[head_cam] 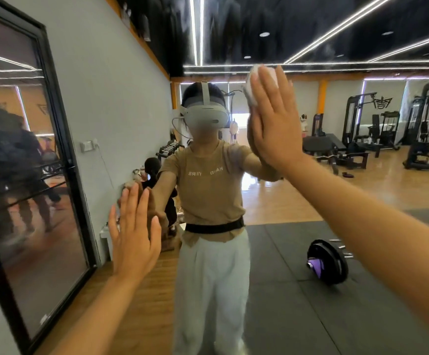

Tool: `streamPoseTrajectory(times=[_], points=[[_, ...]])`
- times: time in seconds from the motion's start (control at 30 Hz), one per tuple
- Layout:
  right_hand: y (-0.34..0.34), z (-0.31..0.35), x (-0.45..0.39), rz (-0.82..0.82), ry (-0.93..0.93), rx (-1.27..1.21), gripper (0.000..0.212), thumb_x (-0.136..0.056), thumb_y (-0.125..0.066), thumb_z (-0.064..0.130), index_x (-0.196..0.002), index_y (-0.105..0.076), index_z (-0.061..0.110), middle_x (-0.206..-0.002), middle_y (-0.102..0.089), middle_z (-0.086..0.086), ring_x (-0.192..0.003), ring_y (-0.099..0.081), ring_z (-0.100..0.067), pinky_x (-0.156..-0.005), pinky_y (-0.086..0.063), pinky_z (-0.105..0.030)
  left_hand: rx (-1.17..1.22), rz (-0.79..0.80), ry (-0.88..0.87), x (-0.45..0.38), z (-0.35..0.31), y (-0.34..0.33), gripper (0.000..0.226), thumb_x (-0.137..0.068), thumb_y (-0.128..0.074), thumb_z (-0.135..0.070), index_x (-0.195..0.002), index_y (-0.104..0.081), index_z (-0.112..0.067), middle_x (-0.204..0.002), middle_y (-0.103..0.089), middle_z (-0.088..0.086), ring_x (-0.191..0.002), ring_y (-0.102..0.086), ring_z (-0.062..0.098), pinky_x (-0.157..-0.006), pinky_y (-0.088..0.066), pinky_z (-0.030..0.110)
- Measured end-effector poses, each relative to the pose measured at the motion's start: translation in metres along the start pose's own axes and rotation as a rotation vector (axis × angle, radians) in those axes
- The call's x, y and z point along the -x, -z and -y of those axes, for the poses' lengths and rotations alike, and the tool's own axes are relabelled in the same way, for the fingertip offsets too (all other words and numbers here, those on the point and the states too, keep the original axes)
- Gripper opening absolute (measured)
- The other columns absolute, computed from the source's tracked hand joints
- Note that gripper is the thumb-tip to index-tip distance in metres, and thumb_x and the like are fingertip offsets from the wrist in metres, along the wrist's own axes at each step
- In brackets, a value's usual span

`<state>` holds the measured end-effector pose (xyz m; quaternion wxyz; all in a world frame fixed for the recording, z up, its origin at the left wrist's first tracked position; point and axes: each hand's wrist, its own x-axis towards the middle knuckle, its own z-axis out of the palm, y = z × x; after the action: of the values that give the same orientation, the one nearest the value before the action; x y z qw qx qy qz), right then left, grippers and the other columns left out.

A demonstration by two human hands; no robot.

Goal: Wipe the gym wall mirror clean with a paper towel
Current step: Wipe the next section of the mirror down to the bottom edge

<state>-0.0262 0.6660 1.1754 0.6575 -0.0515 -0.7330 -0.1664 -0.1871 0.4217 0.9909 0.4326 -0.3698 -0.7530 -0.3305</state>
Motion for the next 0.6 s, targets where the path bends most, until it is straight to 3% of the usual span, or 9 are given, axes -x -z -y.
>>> streamPoseTrajectory(times=[0.07,0.17,0.37,0.5,0.6], points=[[-0.01,0.022,0.029,-0.003,-0.032,-0.047,0.05,-0.101,-0.046,0.005,-0.15,-0.037,-0.001,-0.159,-0.03,-0.02,-0.148,-0.02,-0.045,-0.125,-0.009,-0.05,-0.008,0.005,-0.034,0.001,0.009,0.0,0.061,-0.101,-0.033,-0.03,-0.157,-0.025,-0.01,-0.168,-0.013,0.005,-0.155,-0.007,0.02,-0.125,0.0,0.043],[-0.022,0.049,0.094,0.134,0.115,-0.098,0.055,-0.099,-0.048,0.008,-0.152,-0.035,0.004,-0.16,-0.028,-0.019,-0.15,-0.017,-0.043,-0.123,-0.014,-0.056,-0.005,0.001,-0.088,0.0,0.017,-0.004,0.06,-0.101,-0.033,-0.029,-0.158,-0.023,-0.012,-0.168,-0.012,0.005,-0.155,-0.008,0.022,-0.125,-0.004,0.047],[-0.022,0.06,0.209,0.39,0.557,0.008,0.054,-0.101,-0.032,0.018,-0.156,-0.031,0.017,-0.162,-0.027,-0.001,-0.152,-0.017,-0.028,-0.125,-0.012,-0.043,-0.046,-0.013,-0.134,0.0,0.026,-0.012,0.06,-0.102,-0.032,-0.03,-0.158,-0.021,-0.012,-0.168,-0.009,0.005,-0.155,-0.006,0.022,-0.125,0.003,0.042],[-0.016,0.046,0.197,0.443,0.732,0.039,0.049,-0.106,-0.032,0.016,-0.155,-0.032,0.016,-0.162,-0.03,0.0,-0.151,-0.024,-0.023,-0.126,-0.011,-0.038,-0.086,-0.031,-0.153,0.0,0.031,-0.018,0.061,-0.102,-0.029,-0.031,-0.159,-0.018,-0.014,-0.169,-0.006,0.004,-0.155,-0.006,0.023,-0.125,0.002,0.043],[-0.016,0.035,0.158,0.395,0.771,0.003,0.052,-0.102,-0.047,0.009,-0.152,-0.033,0.016,-0.159,-0.033,-0.003,-0.148,-0.029,-0.026,-0.125,-0.017,-0.041,-0.1,-0.055,-0.173,0.001,0.032,-0.02,0.062,-0.102,-0.031,-0.03,-0.159,-0.016,-0.013,-0.168,-0.007,0.006,-0.155,-0.006,0.024,-0.125,-0.003,0.048]])
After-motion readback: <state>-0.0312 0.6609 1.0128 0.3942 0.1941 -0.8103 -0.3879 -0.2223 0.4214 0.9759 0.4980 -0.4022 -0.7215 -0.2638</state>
